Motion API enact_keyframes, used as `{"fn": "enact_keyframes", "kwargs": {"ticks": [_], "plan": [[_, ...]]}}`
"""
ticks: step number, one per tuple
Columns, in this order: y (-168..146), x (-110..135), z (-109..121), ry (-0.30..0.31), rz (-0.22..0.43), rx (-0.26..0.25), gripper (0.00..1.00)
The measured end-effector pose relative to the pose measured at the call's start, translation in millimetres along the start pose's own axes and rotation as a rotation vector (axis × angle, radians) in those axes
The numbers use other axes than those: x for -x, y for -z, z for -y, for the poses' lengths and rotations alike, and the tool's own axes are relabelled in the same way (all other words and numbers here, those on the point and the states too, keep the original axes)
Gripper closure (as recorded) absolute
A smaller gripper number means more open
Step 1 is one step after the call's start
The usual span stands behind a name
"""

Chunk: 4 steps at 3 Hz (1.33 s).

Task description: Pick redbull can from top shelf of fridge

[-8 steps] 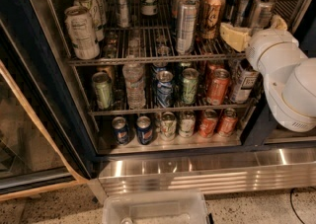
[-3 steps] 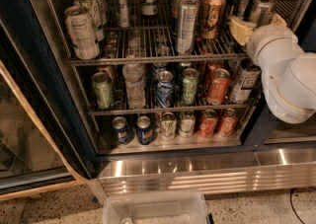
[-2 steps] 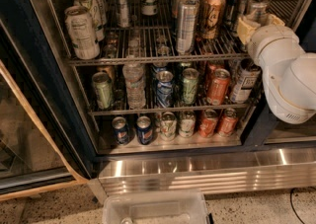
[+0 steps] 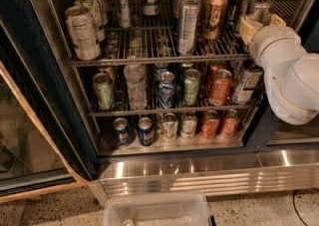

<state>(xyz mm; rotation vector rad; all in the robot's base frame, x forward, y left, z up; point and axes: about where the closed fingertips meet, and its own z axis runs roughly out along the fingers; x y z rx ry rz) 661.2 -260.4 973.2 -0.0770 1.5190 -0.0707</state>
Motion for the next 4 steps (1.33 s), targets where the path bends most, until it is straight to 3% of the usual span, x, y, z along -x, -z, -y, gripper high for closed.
{"fn": "enact_keyframes", "kwargs": {"ticks": [2,4], "plan": [[0,2,-1,-0.017,0.004,0.017,1.00],[16,23,-17,-0.050,0.029,0.132,1.00]]}}
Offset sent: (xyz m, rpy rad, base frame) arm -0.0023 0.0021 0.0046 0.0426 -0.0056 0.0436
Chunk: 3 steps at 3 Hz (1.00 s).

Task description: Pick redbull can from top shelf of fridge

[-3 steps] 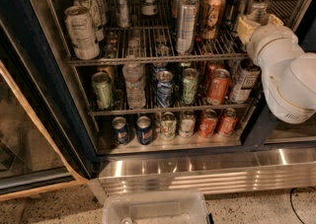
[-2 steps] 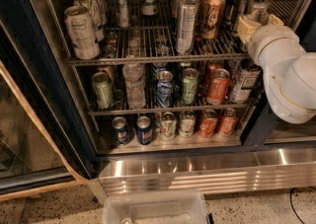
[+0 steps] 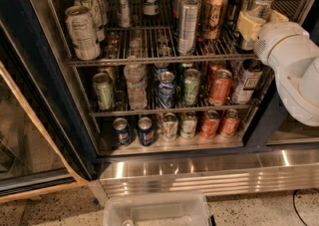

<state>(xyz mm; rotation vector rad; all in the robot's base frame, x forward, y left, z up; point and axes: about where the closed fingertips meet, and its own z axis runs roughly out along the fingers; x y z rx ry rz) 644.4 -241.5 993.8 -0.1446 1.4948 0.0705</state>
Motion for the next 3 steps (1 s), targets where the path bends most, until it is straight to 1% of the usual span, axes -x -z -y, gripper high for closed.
{"fn": "enact_keyframes", "kwargs": {"ticks": [1,2,3], "plan": [[8,15,-13,-0.006,0.019,0.061,1.00],[16,25,-19,-0.015,0.025,0.097,1.00],[24,29,-27,-0.029,0.012,0.131,1.00]]}}
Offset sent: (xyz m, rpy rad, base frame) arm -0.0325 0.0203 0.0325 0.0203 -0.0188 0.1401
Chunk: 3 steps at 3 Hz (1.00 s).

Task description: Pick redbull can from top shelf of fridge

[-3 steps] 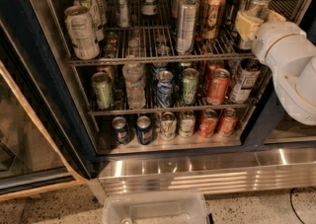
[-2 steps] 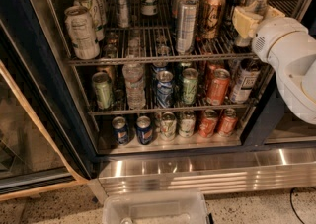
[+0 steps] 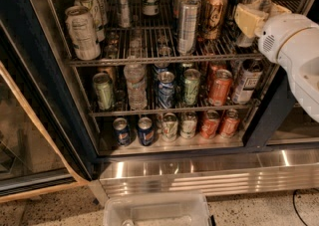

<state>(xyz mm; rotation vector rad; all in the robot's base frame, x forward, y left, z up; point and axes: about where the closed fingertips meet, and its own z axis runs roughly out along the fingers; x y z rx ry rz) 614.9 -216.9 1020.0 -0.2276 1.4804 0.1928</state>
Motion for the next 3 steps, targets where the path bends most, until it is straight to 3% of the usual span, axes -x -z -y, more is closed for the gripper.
{"fn": "enact_keyframes", "kwargs": {"ticks": [3], "plan": [[33,-4,-35,-0.107,-0.100,0.148,1.00]]}}
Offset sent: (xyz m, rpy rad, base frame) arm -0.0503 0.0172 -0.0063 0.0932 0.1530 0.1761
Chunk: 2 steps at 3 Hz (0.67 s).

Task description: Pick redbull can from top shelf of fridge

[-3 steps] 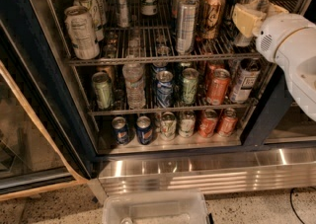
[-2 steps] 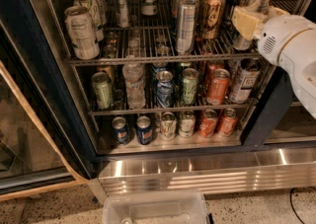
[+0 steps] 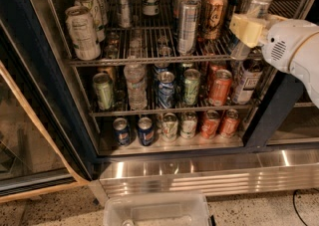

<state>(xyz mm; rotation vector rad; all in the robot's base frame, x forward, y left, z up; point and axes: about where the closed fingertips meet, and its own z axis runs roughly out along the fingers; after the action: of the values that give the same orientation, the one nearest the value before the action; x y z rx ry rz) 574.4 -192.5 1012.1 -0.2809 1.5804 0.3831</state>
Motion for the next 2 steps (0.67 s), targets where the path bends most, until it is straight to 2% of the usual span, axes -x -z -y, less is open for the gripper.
{"fn": "enact_keyframes", "kwargs": {"ticks": [1,2], "plan": [[4,-3,-11,-0.023,-0.033,0.043,1.00],[12,1,-34,-0.031,-0.066,0.104,1.00]]}}
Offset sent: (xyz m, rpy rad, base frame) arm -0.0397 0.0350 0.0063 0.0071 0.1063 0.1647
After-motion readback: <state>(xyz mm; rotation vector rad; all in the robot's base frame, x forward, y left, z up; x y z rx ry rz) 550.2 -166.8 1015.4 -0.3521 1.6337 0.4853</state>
